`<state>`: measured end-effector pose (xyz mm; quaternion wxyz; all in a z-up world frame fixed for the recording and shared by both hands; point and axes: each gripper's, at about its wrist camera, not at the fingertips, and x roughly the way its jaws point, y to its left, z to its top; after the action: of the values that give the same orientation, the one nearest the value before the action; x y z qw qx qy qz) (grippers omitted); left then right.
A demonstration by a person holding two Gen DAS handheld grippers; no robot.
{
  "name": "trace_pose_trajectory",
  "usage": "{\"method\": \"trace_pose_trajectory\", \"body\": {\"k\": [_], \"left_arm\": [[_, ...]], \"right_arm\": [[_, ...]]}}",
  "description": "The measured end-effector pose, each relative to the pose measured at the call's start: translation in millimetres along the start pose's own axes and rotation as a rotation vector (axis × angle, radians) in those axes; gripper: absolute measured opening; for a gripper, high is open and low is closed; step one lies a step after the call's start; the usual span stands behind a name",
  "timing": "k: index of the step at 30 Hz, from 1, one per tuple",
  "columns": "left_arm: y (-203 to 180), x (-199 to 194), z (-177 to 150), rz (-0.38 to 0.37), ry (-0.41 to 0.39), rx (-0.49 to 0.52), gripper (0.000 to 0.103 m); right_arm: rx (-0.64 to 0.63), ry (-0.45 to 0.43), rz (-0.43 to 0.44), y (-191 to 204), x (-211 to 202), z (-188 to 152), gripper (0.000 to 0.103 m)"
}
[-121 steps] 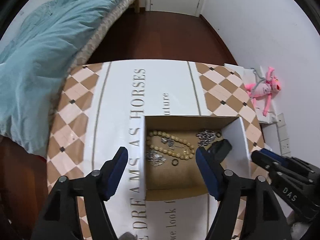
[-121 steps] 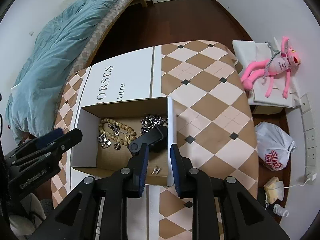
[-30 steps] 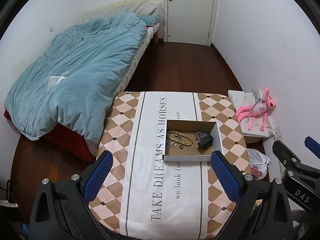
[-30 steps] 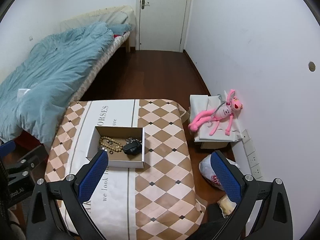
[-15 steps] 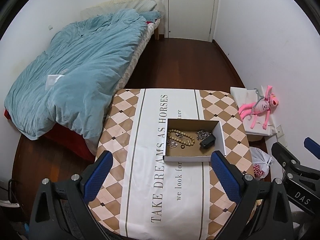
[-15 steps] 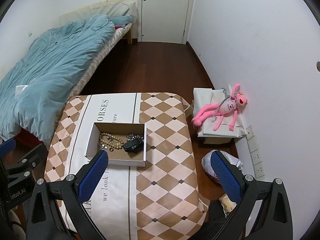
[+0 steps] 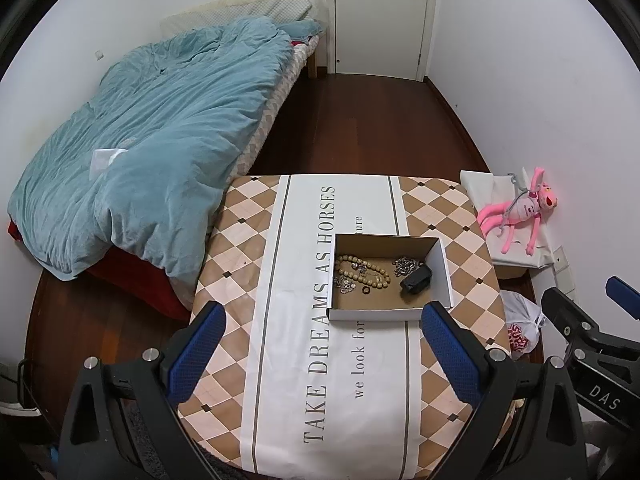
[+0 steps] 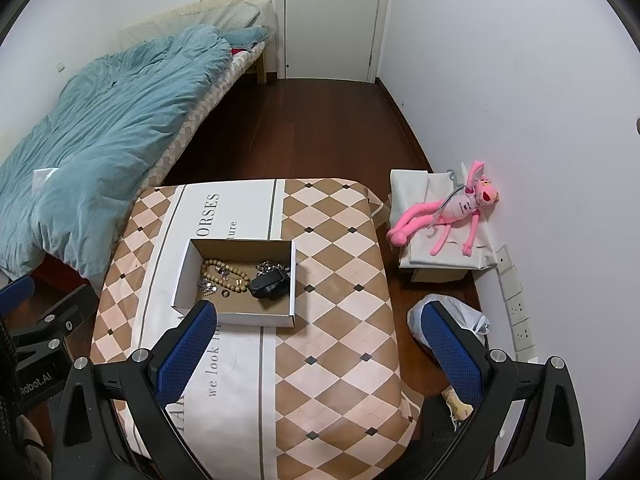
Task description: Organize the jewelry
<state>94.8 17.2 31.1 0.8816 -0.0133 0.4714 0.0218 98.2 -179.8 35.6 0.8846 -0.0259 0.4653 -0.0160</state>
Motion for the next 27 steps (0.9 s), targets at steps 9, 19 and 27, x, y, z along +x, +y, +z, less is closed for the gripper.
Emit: {"method": "trace_pose_trajectory", "body": {"k": [9,19,27], "left_arm": [[2.4,1.4,-2.4,-0.002,0.003,0.005,0.1],[-1.2,-1.9,-3.4,-0.004,0.0,0.017,0.1],[-5.7,-2.4,-4.2,-0.02,0.007,0.026,0.1]], "right_arm": [[-0.003,0.003,0.002,1.7,0.2,-0.3,0.103],[-0.001,0.003,0.002,1.2,-1.2,-1.5,0.103],[-0.002,0.003,0.002,-0.3,-2.2,-1.8,0.103]]}}
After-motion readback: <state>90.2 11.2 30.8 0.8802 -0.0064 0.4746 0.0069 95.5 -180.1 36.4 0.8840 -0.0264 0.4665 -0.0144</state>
